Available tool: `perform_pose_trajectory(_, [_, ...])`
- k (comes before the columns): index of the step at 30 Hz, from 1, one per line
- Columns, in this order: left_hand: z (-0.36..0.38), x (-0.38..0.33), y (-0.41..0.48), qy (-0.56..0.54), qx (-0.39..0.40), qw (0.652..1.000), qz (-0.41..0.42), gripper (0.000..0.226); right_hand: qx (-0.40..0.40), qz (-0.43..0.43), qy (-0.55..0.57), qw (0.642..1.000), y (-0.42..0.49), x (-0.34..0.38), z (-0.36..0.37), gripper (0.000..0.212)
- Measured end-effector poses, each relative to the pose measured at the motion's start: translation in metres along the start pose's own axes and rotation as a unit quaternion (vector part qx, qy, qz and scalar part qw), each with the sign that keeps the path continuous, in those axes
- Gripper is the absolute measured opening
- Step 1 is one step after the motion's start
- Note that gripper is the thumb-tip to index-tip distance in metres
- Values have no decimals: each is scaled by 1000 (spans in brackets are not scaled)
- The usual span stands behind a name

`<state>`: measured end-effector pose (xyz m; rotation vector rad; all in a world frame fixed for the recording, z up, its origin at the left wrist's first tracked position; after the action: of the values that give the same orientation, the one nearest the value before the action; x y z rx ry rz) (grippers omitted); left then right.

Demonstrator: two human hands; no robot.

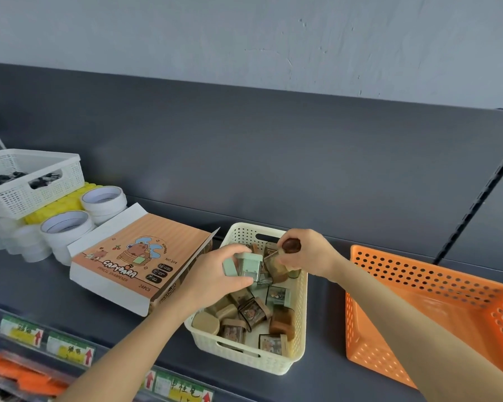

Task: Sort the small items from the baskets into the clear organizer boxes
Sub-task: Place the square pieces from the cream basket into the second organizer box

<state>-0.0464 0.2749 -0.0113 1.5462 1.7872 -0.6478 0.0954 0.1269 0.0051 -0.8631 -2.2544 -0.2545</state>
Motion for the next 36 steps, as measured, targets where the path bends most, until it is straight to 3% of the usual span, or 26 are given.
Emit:
perform_pose_trajectory(4, [2,1,3,-17,-38,999,8,49,-83,47,243,965,-19,-8,-4,17])
perform_pose_trajectory(7, [2,-4,6,-55,-65,996,17,47,-141,75,342,926,-34,-13,-7,17])
perform_pose_trajectory(14, [18,-28,22,-144,-82,985,49,35,-258,113,396,874,-77,-31,-8,26])
perform_pose_trajectory(19, [45,-69,33,-149,-64,981,104,28,-315,122,358,870,-128,-45,-23,25])
perform_pose_trajectory(27, [122,-150,33,-137,39,972,187,42,-403,142,360,829,-230,-80,-60,22])
perform_pose_trajectory(36, [255,-265,3,-143,127,952,237,29,-480,161,365,782,-390,-145,-98,21])
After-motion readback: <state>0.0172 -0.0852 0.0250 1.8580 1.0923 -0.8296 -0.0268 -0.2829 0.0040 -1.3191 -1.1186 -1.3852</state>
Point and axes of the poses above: each hand's wrist, its own y-axis towards the middle knuckle, its own z-axis out of the palm, x = y × z, the point moved 5 cm from there along y, towards the middle knuckle, and after that the axes turned 8 degrees about x, right-handed, at the moved point
